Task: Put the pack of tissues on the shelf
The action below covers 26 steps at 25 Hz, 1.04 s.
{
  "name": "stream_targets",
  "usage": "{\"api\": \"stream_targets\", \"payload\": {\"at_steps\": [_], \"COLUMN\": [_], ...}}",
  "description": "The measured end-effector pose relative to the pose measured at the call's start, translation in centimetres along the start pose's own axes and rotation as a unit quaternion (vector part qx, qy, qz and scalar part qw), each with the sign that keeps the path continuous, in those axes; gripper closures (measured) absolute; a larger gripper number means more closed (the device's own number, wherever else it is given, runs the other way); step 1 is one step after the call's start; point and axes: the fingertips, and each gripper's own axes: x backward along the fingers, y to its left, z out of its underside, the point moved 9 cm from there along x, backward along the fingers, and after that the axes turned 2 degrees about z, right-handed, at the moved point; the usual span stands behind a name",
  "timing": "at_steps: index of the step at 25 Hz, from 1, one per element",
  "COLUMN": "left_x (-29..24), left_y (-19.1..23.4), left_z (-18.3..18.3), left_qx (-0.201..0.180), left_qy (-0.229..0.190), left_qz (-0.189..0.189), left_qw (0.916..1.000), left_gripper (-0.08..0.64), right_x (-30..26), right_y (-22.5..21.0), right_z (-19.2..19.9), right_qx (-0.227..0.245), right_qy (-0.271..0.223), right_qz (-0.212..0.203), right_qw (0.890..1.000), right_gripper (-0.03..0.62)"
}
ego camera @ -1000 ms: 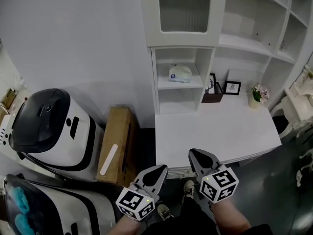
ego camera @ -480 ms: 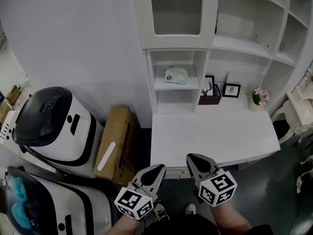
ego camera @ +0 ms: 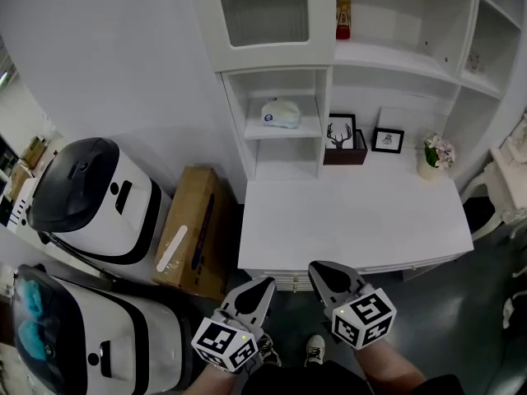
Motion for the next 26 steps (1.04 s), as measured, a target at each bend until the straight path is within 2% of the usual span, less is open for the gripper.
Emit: {"api": "stream_targets", "payload": {"at_steps": [13, 26], "left_x": [-2.6, -4.0], "left_y": [-5.4, -7.5], "left_z": [1.5, 1.8], "left_qx": [-0.001, -0.009], "left_qy": [-0.004, 0.001], "left_qz": [-0.023, -0.031], "left_qw": [0.9997, 0.9995], "left_gripper": [0.561, 0.561], "right_x": [3.9, 5.4], "right_y": [-3.4, -5.2], "right_z": [1.0, 1.2], "right_qx": [0.004, -0.002], "right_qy": [0.006, 0.000], "right_qz": [-0.034, -0.043], "right_qw": [0.999, 0.999], "right_gripper": [0.589, 0.589]}}
